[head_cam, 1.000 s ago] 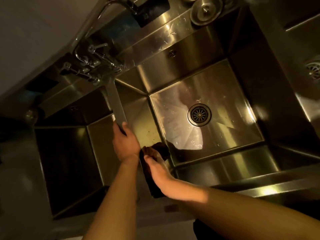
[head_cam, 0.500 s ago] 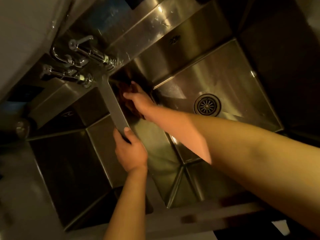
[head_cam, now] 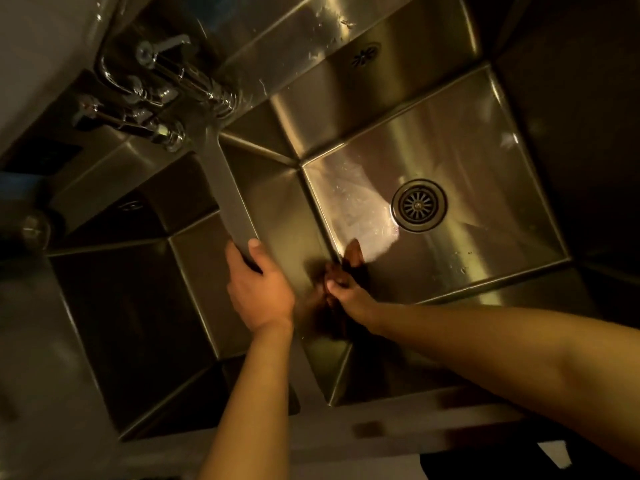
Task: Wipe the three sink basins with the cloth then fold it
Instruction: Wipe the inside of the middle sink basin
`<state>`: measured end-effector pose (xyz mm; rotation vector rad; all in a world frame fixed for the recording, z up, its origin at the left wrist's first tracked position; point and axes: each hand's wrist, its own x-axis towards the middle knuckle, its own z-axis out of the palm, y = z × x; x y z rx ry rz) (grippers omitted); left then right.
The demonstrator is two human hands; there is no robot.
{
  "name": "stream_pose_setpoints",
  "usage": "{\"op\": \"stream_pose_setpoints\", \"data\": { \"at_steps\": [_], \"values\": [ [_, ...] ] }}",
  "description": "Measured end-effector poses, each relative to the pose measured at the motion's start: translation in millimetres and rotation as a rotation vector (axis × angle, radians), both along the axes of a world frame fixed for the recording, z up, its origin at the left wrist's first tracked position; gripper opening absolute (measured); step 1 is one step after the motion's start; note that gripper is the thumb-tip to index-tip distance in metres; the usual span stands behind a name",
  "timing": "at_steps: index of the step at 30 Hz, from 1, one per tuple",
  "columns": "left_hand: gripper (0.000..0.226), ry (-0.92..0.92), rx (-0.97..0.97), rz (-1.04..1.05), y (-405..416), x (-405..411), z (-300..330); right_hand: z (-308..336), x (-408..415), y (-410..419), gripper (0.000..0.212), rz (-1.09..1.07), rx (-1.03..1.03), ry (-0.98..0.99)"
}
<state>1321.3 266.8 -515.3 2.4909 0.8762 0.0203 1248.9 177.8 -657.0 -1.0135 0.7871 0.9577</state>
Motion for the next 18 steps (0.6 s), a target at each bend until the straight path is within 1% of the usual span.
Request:
{"op": "stream_pose_setpoints", "data": {
  "at_steps": [1,3,7,9,11,12,14,18],
  "values": [
    [0.061,0.004,-0.002,-0.001,0.2,-0.1,0.5,1.8,-9.8,-2.5,0.030,0.092,-0.004,0.010],
    [0.063,0.013,-0.002,0.000,0.0,-0.4,1.1,5.5,-17.8,-5.4,0.035,0.199,-0.028,0.030],
    [0.069,0.030,0.005,0.015,-1.0,-0.5,2.8,32.5,-14.0,-0.8,0.038,0.208,-0.021,0.012],
    [0.068,0.022,0.017,0.008,-2.3,-0.2,4.3,47.2,-17.3,0.8,0.035,0.216,-0.038,-0.042],
    [0.066,0.013,0.034,0.000,-4.1,0.1,5.9,65.1,-20.2,-2.7,0.028,0.210,-0.011,-0.115],
    [0.064,0.011,0.038,-0.001,-4.6,0.3,6.0,75.5,-19.8,-6.5,0.032,0.230,0.007,-0.146],
    [0.064,0.005,0.033,0.002,-4.8,-0.4,5.5,97.2,-22.6,-17.6,0.046,0.391,0.016,-0.217],
    [0.062,0.010,0.012,0.005,-1.0,-2.9,2.0,125.0,-37.0,-36.5,0.053,0.677,-0.035,-0.340]
  ]
}}
